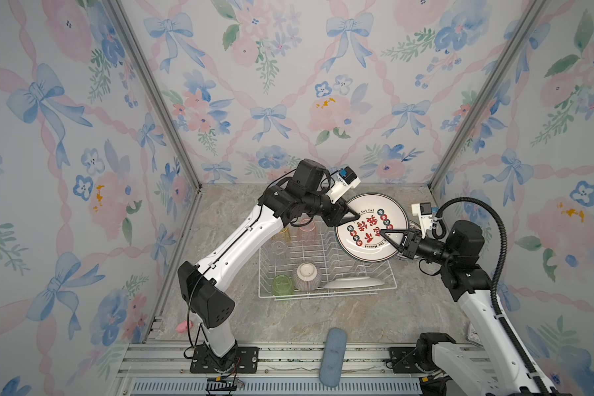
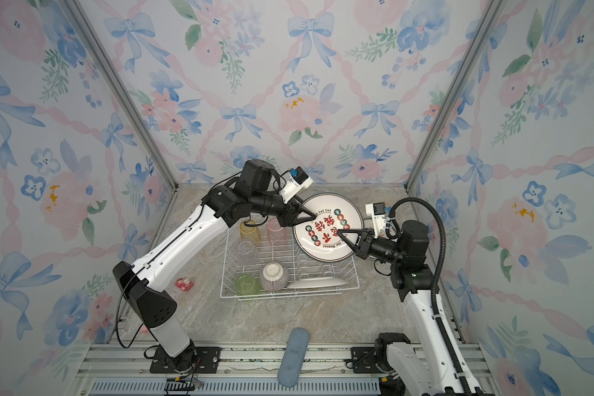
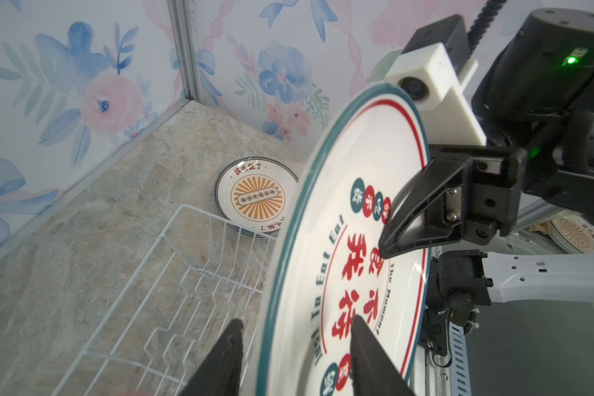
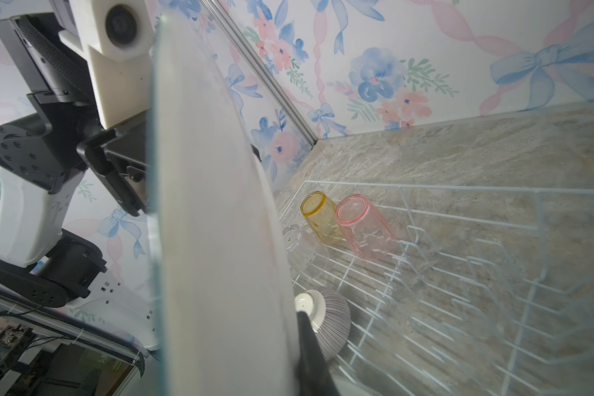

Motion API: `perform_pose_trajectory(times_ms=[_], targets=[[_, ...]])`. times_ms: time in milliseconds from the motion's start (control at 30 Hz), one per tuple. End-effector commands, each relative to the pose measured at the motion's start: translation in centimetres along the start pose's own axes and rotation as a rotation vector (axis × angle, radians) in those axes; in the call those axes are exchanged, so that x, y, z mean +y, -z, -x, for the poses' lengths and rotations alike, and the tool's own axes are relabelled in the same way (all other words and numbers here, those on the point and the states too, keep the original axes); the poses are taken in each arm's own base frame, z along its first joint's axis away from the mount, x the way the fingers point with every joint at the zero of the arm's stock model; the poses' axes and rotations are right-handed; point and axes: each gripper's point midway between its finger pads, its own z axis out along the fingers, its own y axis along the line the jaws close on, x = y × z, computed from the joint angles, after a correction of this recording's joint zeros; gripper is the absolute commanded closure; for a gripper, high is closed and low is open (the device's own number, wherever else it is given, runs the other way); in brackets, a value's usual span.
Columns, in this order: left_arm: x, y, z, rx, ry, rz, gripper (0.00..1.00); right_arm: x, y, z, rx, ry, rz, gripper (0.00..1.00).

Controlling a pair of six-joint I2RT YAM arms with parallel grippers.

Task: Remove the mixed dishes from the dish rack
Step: 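Hold the red-lettered plate up while the right gripper grasps its opposite rim, then open the left gripper and carry the plate toward the stack with the right gripper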

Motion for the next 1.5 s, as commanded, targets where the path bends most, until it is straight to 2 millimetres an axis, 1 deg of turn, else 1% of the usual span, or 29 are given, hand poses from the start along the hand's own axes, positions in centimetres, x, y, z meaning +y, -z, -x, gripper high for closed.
perform_pose_trajectory(times_ms=[0,67,167,300,400,433,600,767,867,967,1133,1467], targets=[[0.1,1.2,0.0,-0.011,-0.046,0.055,0.48,0.2,0.6,1.8,-0.046,0.006,-0.04,1.0],[0.3,1.5,-0.3,-0.005,-0.05,0.077,0.46,-1.0,0.9,2.0,-0.057,-0.018,-0.085,1.0],[0.8,1.9,-1.4,0.019,-0.061,0.131,0.45,-3.0,1.7,2.3,-0.077,-0.063,-0.164,1.0],[1.3,2.2,-3.5,0.075,-0.093,0.236,0.45,-5.5,3.3,2.8,-0.121,-0.119,-0.271,1.0],[0.9,2.3,-5.0,0.115,-0.124,0.293,0.45,-7.6,4.9,3.0,-0.153,-0.167,-0.373,1.0],[0.6,2.2,-5.5,0.127,-0.132,0.304,0.46,-8.7,5.6,3.1,-0.175,-0.185,-0.428,1.0],[-0.5,1.7,-7.5,0.175,-0.141,0.323,0.46,-12.8,8.9,3.0,-0.25,-0.291,-0.607,1.0],[-0.4,1.3,-9.0,0.209,-0.123,0.34,0.49,-16.8,12.2,2.5,-0.312,-0.388,-0.75,1.0],[-0.1,1.3,-9.8,0.226,-0.114,0.358,0.49,-18.8,13.3,2.0,-0.326,-0.426,-0.805,1.0],[0.3,1.2,-10.5,0.243,-0.106,0.379,0.49,-20.6,13.8,1.1,-0.313,-0.461,-0.846,1.0],[0.8,1.2,-11.2,0.261,-0.097,0.402,0.49,-22.8,14.0,-0.2,-0.297,-0.506,-0.874,1.0],[1.0,0.1,-11.6,0.281,-0.09,0.391,0.5,-25.7,13.5,-1.6,-0.282,-0.567,-0.87,1.0]])
